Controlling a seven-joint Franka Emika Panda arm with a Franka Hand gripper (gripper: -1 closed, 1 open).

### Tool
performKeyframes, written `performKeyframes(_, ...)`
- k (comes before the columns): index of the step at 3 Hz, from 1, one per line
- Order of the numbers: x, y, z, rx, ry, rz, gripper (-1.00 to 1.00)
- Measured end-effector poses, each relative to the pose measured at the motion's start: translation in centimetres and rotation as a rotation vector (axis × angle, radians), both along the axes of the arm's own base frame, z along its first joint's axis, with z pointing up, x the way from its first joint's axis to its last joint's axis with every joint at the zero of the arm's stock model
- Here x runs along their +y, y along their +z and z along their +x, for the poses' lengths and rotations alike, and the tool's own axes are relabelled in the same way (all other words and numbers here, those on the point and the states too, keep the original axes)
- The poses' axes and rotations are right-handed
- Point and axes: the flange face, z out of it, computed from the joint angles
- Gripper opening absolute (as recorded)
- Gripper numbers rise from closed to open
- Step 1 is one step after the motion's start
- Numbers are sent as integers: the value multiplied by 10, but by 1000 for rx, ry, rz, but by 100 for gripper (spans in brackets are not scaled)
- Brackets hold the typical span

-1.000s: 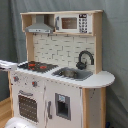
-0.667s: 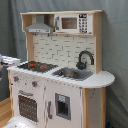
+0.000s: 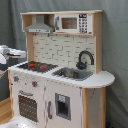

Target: Play with the kitchen

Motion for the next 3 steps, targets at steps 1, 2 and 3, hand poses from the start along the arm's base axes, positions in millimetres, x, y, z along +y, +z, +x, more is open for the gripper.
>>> performKeyframes(1,-20,22,20,16,-17,13,100)
performKeyframes(2,-20,50,29,-17,-19,-36,100)
performKeyframes(3,-25,68,51,-31,-36,-51,100)
